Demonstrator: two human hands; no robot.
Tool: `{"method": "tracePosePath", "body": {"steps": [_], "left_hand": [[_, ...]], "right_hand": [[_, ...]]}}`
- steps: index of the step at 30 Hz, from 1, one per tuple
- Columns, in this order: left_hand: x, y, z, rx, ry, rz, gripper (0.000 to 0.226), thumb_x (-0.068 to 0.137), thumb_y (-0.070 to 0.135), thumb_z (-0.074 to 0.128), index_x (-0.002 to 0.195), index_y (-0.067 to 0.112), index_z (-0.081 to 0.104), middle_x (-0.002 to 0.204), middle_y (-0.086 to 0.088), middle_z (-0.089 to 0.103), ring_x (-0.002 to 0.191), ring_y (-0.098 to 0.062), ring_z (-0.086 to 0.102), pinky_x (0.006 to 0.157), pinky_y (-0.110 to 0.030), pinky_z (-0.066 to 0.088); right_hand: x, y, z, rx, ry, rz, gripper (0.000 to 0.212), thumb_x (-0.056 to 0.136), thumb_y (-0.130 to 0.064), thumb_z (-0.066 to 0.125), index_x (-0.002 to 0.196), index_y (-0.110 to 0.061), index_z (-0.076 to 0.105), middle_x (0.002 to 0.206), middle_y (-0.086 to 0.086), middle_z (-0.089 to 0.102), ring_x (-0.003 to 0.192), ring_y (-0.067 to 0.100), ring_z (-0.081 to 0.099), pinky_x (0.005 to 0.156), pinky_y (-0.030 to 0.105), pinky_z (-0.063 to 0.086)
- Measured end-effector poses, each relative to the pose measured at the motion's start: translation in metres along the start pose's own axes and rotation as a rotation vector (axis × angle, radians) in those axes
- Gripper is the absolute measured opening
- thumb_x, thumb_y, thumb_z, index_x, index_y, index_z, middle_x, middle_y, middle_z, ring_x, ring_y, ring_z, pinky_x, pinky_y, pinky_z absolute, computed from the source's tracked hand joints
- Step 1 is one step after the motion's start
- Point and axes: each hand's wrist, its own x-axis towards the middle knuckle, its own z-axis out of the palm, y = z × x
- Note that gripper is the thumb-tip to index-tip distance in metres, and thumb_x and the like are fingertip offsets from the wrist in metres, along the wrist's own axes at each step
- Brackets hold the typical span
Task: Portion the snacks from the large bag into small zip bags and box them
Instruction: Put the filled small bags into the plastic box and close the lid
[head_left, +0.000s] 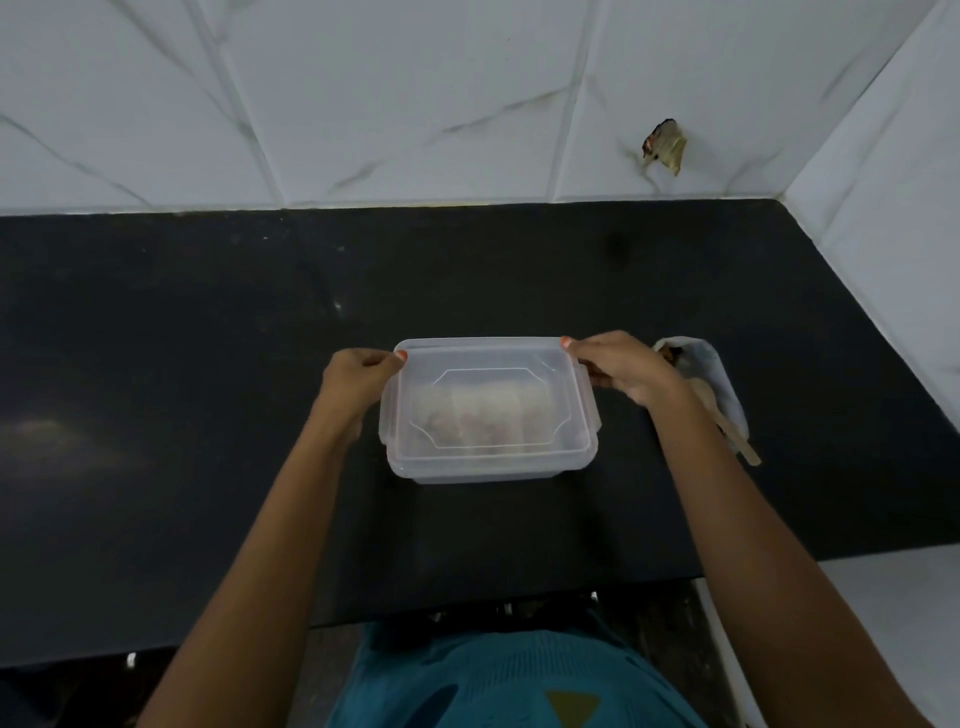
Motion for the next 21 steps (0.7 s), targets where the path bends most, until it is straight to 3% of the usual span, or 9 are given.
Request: {"method": "tracePosePath", "body": {"steps": [5,11,14,16,18,21], "left_hand": [[0.011,0.0,-0.004,-0.065,-0.038,-0.077,0.035,0.088,0.019,0.059,0.121,0.006,0.057,0.124,-0.013,0.056,0.114,-0.028,0.053,0.097,-0.043,0.043],[0.013,-0.005,0.002,-0.088,-0.003,-0.059,0.035,0.089,0.02,0.058,0.122,0.008,0.056,0.124,-0.012,0.056,0.115,-0.028,0.052,0.099,-0.044,0.042],[0.007,-0.014,0.007,-0.06,0.083,0.045,0.039,0.09,0.024,0.057,0.126,0.01,0.052,0.122,-0.007,0.056,0.108,-0.02,0.053,0.09,-0.035,0.045],[0.0,-0.021,0.008,-0.04,0.146,0.112,0.045,0.089,0.027,0.058,0.129,0.011,0.047,0.117,-0.004,0.053,0.103,-0.016,0.051,0.082,-0.03,0.044],[-0.01,-0.027,0.006,-0.02,0.168,0.115,0.048,0.089,0.031,0.057,0.131,0.012,0.045,0.115,-0.002,0.052,0.1,-0.013,0.049,0.081,-0.029,0.043],[-0.025,-0.039,0.001,0.011,0.111,0.064,0.049,0.089,0.033,0.058,0.131,0.012,0.044,0.111,0.0,0.051,0.099,-0.014,0.051,0.079,-0.028,0.045]], "right_hand": [[0.004,-0.003,-0.001,0.023,-0.024,0.045,0.029,0.085,-0.027,0.063,0.107,-0.008,0.061,0.109,0.009,0.062,0.101,0.019,0.059,0.09,0.033,0.05],[0.008,-0.005,0.004,-0.039,0.021,0.064,0.035,0.086,-0.028,0.063,0.114,-0.008,0.059,0.113,0.01,0.06,0.104,0.021,0.057,0.097,0.038,0.047],[0.004,0.0,0.008,-0.098,0.079,-0.016,0.038,0.088,-0.031,0.059,0.117,-0.008,0.057,0.118,0.01,0.059,0.11,0.022,0.055,0.1,0.038,0.042],[-0.005,0.006,0.01,-0.115,0.16,-0.098,0.039,0.09,-0.033,0.056,0.119,-0.008,0.056,0.121,0.008,0.058,0.112,0.021,0.053,0.094,0.032,0.04],[-0.018,0.016,0.01,-0.063,0.214,-0.149,0.037,0.091,-0.035,0.054,0.118,-0.009,0.057,0.118,0.005,0.059,0.107,0.017,0.053,0.088,0.029,0.039],[-0.036,0.035,0.009,-0.021,0.191,-0.178,0.038,0.089,-0.03,0.058,0.123,-0.013,0.055,0.109,0.001,0.059,0.105,0.015,0.055,0.091,0.032,0.045]]}}
